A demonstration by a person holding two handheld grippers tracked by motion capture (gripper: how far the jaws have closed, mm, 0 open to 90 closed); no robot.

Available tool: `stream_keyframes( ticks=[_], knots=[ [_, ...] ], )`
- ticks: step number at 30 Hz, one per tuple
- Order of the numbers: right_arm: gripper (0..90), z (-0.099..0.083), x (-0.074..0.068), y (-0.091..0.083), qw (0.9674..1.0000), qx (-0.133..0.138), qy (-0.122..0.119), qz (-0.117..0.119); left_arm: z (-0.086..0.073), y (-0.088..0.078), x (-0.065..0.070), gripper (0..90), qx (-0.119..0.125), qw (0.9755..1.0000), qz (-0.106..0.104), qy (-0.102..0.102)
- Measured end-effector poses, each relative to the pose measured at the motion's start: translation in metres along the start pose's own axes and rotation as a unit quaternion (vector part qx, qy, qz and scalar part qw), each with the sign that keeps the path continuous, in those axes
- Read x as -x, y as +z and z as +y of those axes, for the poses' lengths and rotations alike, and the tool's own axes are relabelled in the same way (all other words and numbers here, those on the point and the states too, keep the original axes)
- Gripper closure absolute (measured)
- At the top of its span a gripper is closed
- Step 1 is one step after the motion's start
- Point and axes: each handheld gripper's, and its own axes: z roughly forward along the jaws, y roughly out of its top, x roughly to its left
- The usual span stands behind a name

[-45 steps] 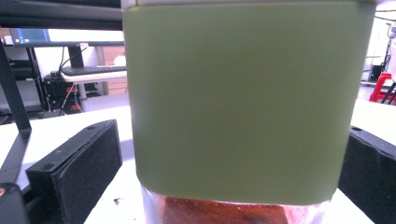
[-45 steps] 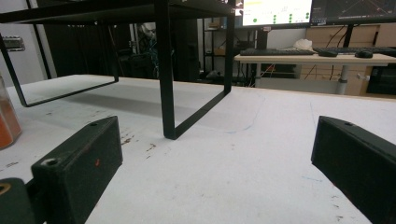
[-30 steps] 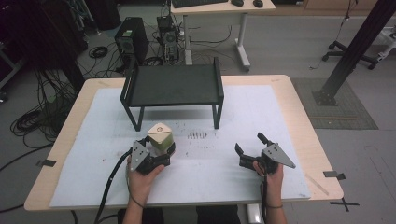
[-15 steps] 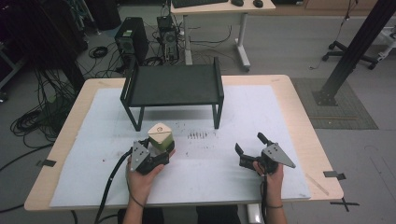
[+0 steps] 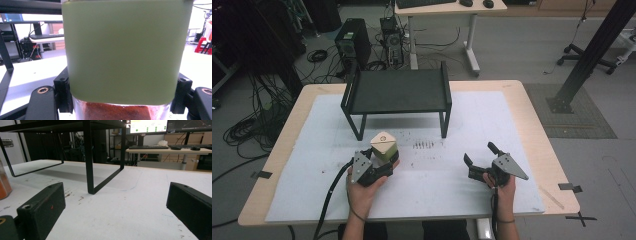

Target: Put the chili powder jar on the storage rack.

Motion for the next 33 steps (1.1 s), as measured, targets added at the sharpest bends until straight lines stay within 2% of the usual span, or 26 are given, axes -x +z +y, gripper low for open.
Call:
stream_keyframes(
  ticks=[18, 33],
  knots=[
    [1.9, 0.0001, -0.0001, 0.0003, 1.0000, -0.002, -0.001, 0.000, 0.0003, -0.0002, -0.0026, 28.6, -0.002, 0.9999, -0.012, -0.005],
    [1.9, 0.0002, -0.0003, 0.0004, 1.0000, -0.004, -0.003, 0.000, 0.0001, -0.0005, -0.0018, 28.5, -0.002, 1.0000, -0.009, -0.002]
  ],
)
